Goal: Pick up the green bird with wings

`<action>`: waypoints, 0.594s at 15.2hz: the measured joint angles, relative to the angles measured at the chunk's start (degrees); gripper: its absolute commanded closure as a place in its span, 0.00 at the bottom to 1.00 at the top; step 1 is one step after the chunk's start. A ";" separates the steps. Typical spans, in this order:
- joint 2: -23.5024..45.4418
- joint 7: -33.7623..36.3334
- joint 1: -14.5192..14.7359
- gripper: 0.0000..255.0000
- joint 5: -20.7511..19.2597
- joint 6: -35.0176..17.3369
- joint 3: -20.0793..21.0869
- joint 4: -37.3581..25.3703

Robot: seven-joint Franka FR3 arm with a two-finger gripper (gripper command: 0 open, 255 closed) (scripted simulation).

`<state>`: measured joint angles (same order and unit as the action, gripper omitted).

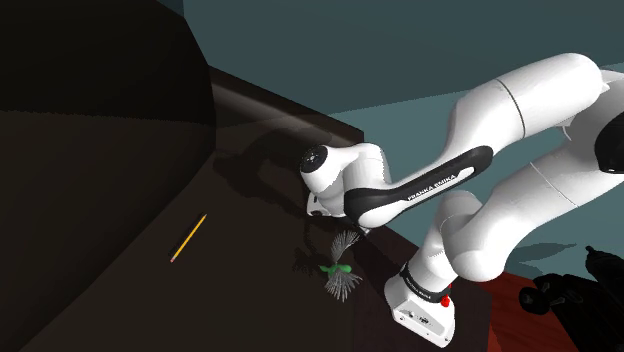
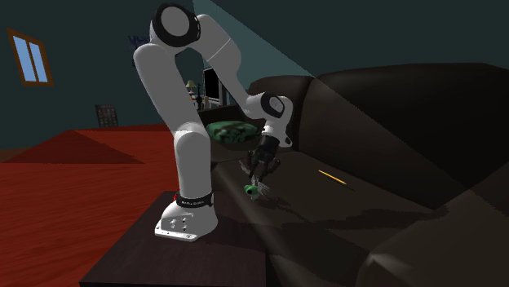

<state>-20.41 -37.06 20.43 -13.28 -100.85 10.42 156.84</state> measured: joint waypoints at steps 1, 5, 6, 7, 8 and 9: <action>0.00 0.00 0.00 1.00 0.00 -0.01 0.00 0.01; -1.11 -0.45 0.12 1.00 0.23 1.29 -0.04 -0.28; -1.55 -0.65 0.15 1.00 0.29 1.88 -0.07 -0.46; -2.04 -0.84 0.22 1.00 0.42 2.57 -0.07 -0.69; -2.42 -1.07 0.29 1.00 0.54 3.53 -0.04 -1.31; -3.07 -1.34 0.39 1.00 0.70 4.52 -0.03 -1.69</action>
<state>-23.48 -38.40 20.82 -12.58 -96.33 10.39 155.15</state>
